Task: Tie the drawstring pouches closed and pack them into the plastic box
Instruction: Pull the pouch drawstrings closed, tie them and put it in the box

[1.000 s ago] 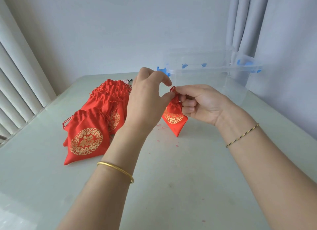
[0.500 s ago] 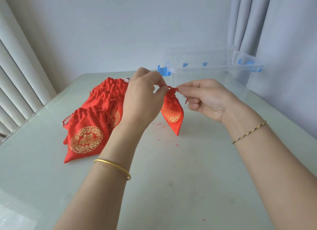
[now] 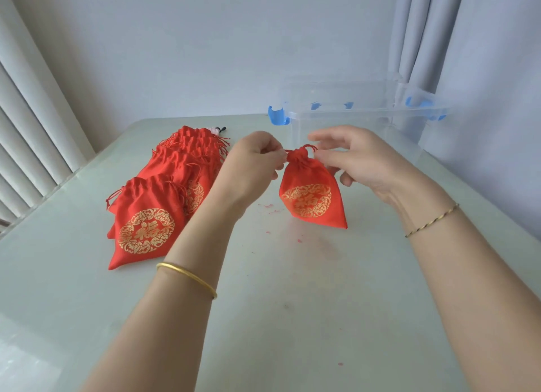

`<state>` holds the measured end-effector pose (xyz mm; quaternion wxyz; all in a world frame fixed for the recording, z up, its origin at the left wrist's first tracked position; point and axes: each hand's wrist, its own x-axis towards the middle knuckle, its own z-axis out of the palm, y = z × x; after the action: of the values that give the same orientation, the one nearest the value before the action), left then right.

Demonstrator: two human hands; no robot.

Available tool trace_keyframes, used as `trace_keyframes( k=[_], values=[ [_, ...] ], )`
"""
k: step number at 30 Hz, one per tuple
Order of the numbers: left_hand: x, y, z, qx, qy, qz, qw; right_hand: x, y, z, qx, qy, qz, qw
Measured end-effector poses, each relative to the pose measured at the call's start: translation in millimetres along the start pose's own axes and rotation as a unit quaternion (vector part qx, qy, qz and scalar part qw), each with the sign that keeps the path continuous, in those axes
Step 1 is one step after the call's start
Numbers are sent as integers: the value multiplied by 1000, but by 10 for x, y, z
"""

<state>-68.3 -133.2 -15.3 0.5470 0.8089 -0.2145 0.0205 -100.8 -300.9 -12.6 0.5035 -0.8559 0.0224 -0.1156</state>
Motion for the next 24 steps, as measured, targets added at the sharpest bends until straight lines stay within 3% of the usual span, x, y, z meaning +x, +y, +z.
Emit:
trace_keyframes(
  k=[4, 7, 11, 17, 19, 24],
  values=[
    [52, 115, -15, -45, -29, -3, 999, -83, -114, -69, -86, -36, -62, 994],
    [191, 287, -16, -47, -47, 14, 998, -10, -174, -81, -139, 25, -87, 986],
    [432, 516, -12, -37, -38, 50, 997, 173, -380, -270, -107, 59, -80, 989],
    [839, 853, -49, -57, -43, 86, 994, 474, -670, -541, -64, 8, -48, 997],
    [951, 909, -56, -69, -30, 96, 993, 602, -745, -596, -69, 41, -64, 995],
    [1245, 773, -81, -35, 53, 86, 994, 1149, -762, -818, -46, 223, -97, 969]
  ],
)
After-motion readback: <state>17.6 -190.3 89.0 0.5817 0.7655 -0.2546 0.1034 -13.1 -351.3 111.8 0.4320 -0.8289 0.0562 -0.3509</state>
